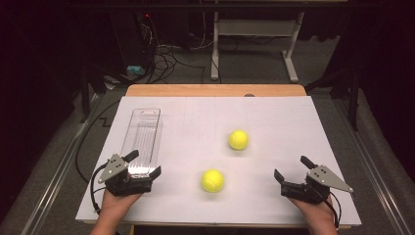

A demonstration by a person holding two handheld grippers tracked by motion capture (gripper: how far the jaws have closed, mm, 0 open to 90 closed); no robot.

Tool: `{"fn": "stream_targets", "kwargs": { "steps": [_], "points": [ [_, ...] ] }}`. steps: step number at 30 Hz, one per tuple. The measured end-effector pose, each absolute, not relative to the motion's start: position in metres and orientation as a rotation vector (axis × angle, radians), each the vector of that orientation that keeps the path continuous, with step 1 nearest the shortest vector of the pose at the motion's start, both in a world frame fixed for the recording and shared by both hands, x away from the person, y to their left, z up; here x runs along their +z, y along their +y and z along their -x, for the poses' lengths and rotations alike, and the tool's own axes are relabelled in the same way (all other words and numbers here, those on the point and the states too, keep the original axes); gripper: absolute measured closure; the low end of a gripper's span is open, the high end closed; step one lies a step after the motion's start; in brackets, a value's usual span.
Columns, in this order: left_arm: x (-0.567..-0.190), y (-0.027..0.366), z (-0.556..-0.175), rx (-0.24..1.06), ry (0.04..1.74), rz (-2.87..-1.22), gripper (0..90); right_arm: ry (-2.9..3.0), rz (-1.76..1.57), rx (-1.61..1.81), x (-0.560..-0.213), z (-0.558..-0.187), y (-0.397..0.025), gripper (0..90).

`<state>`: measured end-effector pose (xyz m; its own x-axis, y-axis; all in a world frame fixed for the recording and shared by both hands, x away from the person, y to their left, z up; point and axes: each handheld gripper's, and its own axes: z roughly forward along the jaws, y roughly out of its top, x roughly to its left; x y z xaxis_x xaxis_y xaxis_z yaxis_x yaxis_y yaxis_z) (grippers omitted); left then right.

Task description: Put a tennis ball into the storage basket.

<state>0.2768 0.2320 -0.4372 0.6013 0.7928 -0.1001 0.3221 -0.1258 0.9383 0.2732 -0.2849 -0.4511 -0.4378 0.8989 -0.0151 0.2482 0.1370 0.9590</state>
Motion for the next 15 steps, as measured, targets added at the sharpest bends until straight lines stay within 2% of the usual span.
{"fn": "stream_targets", "kwargs": {
  "steps": [15],
  "points": [
    [-0.4368, 0.2304, -0.2762, 0.496, 0.919, -1.694, 1.6, 1.79, -1.111, 1.301, -0.4507, -0.274, -0.2868, 0.0]
  ]
}}
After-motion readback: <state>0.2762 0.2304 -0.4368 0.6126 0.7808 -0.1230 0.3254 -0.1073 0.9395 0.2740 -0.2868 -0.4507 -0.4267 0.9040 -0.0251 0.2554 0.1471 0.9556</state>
